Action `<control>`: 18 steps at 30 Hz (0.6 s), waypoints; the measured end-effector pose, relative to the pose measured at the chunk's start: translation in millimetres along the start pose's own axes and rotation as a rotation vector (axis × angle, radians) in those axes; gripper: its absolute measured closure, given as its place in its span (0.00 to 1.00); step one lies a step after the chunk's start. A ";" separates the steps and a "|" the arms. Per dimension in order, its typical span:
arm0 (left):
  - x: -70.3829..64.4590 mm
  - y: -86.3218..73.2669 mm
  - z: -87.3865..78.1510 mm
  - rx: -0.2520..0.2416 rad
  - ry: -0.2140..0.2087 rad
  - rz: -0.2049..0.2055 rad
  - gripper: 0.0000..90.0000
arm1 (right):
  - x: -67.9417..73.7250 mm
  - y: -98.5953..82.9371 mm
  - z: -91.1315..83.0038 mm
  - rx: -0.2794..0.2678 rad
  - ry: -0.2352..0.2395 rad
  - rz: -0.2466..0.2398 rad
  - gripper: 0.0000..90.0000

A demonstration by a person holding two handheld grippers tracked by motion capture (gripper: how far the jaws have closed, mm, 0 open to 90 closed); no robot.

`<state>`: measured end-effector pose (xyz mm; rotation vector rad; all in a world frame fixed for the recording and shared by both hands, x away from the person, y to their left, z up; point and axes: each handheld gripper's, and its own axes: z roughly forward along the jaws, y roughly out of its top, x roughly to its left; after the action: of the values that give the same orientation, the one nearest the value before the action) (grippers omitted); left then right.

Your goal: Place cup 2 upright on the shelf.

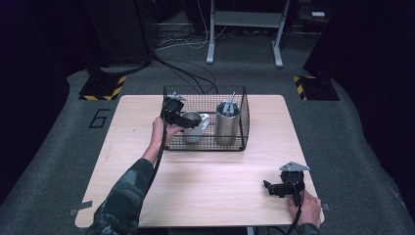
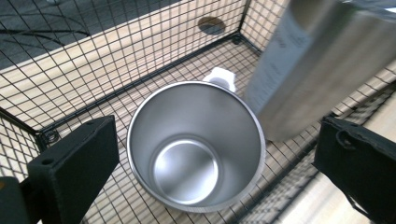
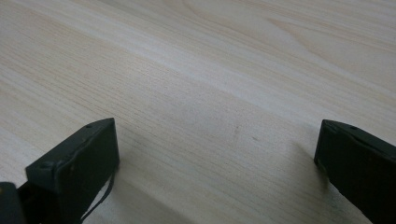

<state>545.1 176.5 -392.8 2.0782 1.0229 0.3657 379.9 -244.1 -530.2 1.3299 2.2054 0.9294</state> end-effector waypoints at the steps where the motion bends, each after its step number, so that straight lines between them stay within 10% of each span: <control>1: -2.1 -0.1 -4.3 -0.006 -0.007 0.001 0.00 | 0.0 0.0 0.0 0.000 0.000 0.000 0.00; 18: -30.3 -37.8 -91.4 -0.049 -0.038 0.133 0.00 | 0.0 0.0 0.0 0.000 0.000 0.000 0.00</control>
<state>455.3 214.8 -358.7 2.1069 0.8473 0.4124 379.9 -244.1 -530.2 1.3302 2.2051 0.9295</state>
